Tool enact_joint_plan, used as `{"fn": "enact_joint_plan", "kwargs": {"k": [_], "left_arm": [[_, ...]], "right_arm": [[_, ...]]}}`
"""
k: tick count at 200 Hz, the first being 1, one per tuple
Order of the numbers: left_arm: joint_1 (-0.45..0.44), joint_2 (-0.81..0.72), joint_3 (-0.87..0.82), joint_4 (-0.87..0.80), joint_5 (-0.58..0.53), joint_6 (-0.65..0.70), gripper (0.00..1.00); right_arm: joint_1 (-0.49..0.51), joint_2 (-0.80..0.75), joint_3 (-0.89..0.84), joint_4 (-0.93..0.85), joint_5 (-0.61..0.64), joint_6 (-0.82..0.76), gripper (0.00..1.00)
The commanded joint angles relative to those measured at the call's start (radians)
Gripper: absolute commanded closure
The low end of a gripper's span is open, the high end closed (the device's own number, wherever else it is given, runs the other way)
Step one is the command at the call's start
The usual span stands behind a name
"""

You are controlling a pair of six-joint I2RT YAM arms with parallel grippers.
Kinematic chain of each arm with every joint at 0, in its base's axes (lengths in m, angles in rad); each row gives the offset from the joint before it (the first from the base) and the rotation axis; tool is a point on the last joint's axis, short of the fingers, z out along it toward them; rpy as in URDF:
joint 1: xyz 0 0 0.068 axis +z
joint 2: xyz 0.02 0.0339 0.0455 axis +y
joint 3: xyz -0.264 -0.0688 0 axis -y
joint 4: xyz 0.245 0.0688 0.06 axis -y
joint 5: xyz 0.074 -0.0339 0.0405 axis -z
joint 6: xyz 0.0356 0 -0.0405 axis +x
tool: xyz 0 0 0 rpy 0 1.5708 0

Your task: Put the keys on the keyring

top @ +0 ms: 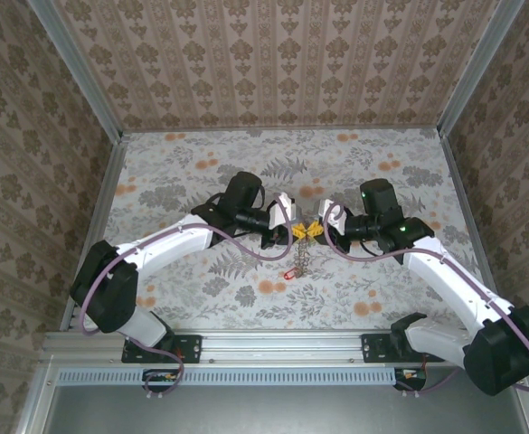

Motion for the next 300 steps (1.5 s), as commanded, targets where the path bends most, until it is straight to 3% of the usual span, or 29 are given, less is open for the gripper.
{"fn": "enact_joint_plan", "kwargs": {"k": [1, 21, 300], "left_arm": [[-0.008, -0.011, 0.035, -0.006, -0.002, 0.018, 0.90], [-0.007, -0.005, 0.035, 0.002, -0.008, 0.016, 1.00], [0.032, -0.049, -0.053, 0.226, 0.075, -0.151, 1.00]], "right_arm": [[0.012, 0.001, 0.046, -0.021, -0.003, -0.027, 1.00], [0.014, -0.001, 0.048, -0.027, 0.006, -0.030, 1.00], [0.012, -0.047, -0.004, -0.007, 0.051, -0.006, 1.00]]}}
